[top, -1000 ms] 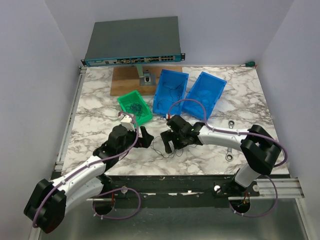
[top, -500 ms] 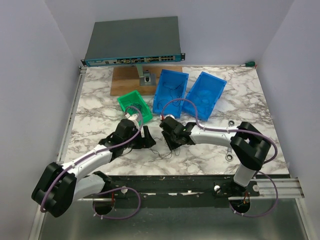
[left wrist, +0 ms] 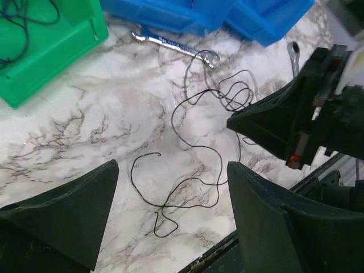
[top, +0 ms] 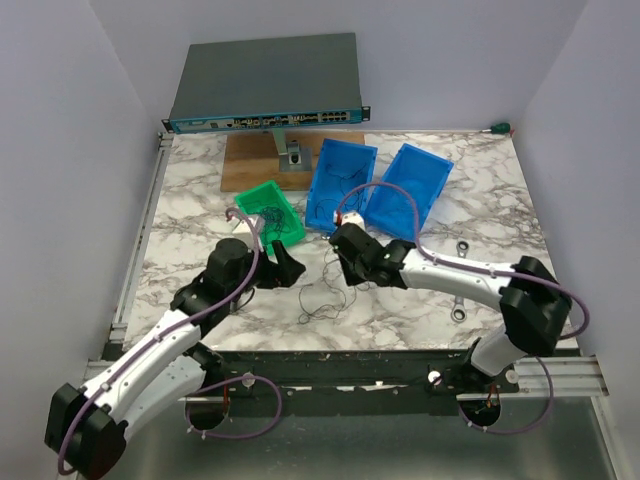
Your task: Untangle the cables
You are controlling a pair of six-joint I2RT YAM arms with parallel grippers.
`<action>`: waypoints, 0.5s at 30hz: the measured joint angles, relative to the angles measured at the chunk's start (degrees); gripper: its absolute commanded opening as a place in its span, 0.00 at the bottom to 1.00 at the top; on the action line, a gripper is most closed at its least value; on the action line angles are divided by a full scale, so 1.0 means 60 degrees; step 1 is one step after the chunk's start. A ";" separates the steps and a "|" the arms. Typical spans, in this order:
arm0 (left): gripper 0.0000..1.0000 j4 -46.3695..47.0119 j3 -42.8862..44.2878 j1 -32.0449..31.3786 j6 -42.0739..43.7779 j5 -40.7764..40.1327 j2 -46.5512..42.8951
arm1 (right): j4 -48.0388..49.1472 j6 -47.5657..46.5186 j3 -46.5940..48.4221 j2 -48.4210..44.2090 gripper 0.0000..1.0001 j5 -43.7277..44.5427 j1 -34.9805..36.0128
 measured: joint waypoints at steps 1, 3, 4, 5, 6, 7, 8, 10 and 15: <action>0.82 -0.0033 -0.0015 0.0000 -0.0004 -0.0098 -0.0229 | -0.0058 0.0066 0.0055 -0.0277 0.01 0.0182 -0.0004; 0.83 -0.0113 -0.0080 0.0022 -0.0036 -0.0433 -0.0874 | -0.0248 0.0197 0.0321 -0.0729 0.01 0.0616 -0.0007; 0.83 -0.0149 -0.0135 0.0040 -0.0066 -0.0594 -0.1118 | -0.0299 0.0229 0.0499 -0.0922 0.01 0.0863 -0.0007; 0.83 -0.0149 -0.0200 0.0044 -0.0102 -0.0696 -0.1282 | -0.0331 0.0237 0.0681 -0.1096 0.01 0.1082 -0.0004; 0.83 -0.0164 -0.0262 0.0044 -0.0142 -0.0787 -0.1377 | -0.0361 0.0222 0.0874 -0.1239 0.01 0.1290 -0.0007; 0.83 -0.0178 -0.0331 0.0044 -0.0186 -0.0820 -0.1439 | -0.0368 0.0197 0.1086 -0.1355 0.01 0.1483 -0.0007; 0.83 -0.0204 -0.0382 0.0051 -0.0219 -0.0845 -0.1453 | -0.0368 0.0153 0.1308 -0.1439 0.01 0.1665 -0.0007; 0.84 -0.0219 -0.0433 0.0055 -0.0277 -0.0852 -0.1402 | -0.0390 0.0007 0.1810 -0.1483 0.01 0.2036 -0.0007; 0.84 -0.0222 -0.0495 0.0055 -0.0397 -0.0849 -0.1235 | -0.0637 -0.0437 0.3508 -0.0991 0.01 0.3333 -0.0007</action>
